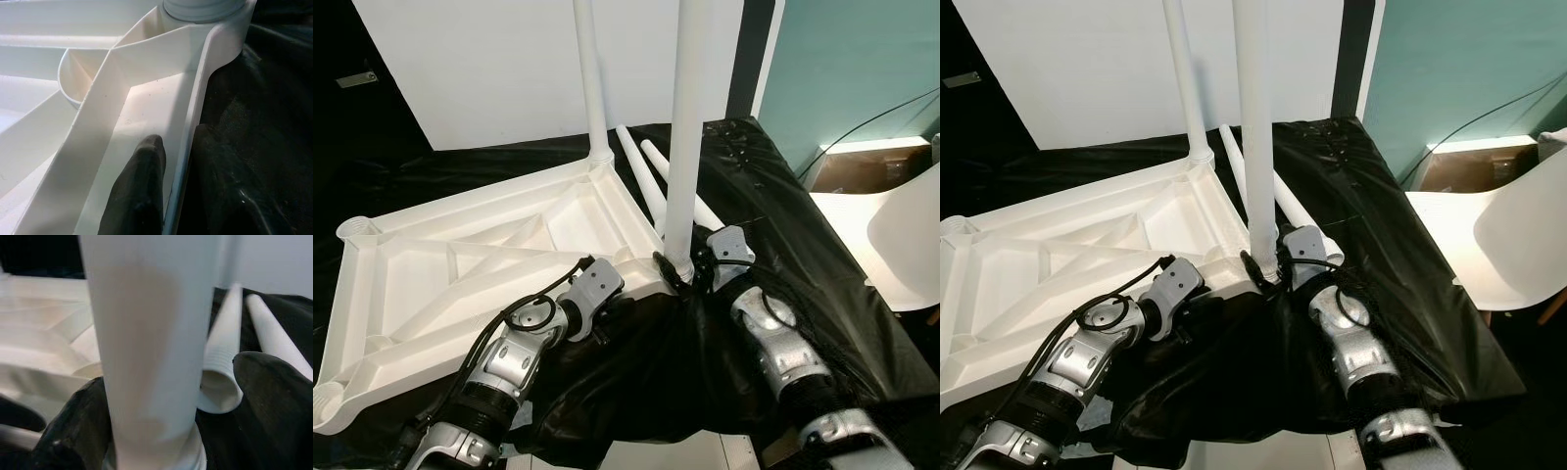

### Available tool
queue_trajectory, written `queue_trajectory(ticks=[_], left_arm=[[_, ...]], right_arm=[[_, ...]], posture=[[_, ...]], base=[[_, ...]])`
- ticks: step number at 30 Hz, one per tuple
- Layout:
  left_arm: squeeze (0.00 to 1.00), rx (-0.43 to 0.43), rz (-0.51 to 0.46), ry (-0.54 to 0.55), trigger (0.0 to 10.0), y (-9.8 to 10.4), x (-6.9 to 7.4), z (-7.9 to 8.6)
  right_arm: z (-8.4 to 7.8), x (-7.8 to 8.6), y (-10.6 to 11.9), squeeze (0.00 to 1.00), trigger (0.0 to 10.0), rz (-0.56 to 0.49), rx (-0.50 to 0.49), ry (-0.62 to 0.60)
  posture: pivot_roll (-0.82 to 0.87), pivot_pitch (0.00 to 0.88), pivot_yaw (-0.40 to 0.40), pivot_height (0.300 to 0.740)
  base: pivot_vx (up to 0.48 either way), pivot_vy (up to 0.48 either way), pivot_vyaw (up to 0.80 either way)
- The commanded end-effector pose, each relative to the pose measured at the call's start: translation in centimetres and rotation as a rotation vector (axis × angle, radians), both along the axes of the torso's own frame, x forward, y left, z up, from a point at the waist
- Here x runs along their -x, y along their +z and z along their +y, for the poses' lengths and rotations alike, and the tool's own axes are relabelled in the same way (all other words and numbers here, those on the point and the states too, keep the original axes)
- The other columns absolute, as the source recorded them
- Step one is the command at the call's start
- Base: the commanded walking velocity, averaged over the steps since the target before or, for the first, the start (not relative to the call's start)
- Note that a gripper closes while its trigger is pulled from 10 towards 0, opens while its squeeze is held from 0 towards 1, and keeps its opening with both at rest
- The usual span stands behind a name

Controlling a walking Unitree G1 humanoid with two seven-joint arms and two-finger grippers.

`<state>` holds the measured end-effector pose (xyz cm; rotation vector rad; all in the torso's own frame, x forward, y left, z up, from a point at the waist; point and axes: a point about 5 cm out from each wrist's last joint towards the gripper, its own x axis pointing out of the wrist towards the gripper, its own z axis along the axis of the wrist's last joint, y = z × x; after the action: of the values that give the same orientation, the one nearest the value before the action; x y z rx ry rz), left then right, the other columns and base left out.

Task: Building children table

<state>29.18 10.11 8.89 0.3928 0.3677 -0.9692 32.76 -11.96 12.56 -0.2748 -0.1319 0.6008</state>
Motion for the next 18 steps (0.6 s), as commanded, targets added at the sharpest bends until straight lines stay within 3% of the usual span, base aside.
queue_trajectory(ticks=[1,2,3,5,6,13,18], left_arm=[[0.0,-0.072,0.179,-0.047,10.0,-3.7,2.0,0.3],[0.0,-0.072,0.179,-0.047,10.0,-3.7,2.0,0.3],[0.0,-0.072,0.177,-0.047,10.0,-3.7,2.0,0.2],[0.0,-0.072,0.177,-0.047,10.0,-3.7,2.0,0.2],[0.0,-0.071,0.176,-0.046,10.0,-3.7,2.0,0.3],[0.0,-0.074,0.178,-0.04,10.0,-3.7,2.1,0.5],[0.0,-0.073,0.178,-0.037,10.0,-3.7,2.1,0.5]], right_arm=[[-0.8,-0.1,-0.4,0.0,10.0,0.04,0.04,0.044],[-0.8,-0.1,-0.4,0.0,10.0,0.04,0.04,0.044],[-0.9,-0.2,-0.4,0.0,2.5,0.075,0.11,0.15],[-0.9,-0.2,-0.4,0.0,2.5,0.075,0.11,0.15],[-1.0,-0.2,-0.6,0.0,0.0,0.093,0.156,0.197],[-0.8,0.0,-1.4,0.0,0.0,0.137,0.176,0.219],[2.3,1.3,-3.2,0.0,0.0,0.129,0.034,0.071]], posture=[[-0.03,0.0,0.038,0.74],[-0.03,0.0,0.038,0.74],[-0.03,0.0,0.036,0.74],[-0.03,0.0,0.036,0.74],[-0.02,0.0,0.033,0.74],[-0.02,0.0,0.032,0.74],[-0.02,0.0,0.031,0.74]], base=[[0.0,0.0,0.0],[0.0,0.0,0.0],[0.0,0.0,0.0],[0.0,0.0,0.0],[0.0,0.0,0.0],[0.0,0.0,0.0],[0.0,0.0,0.0]])
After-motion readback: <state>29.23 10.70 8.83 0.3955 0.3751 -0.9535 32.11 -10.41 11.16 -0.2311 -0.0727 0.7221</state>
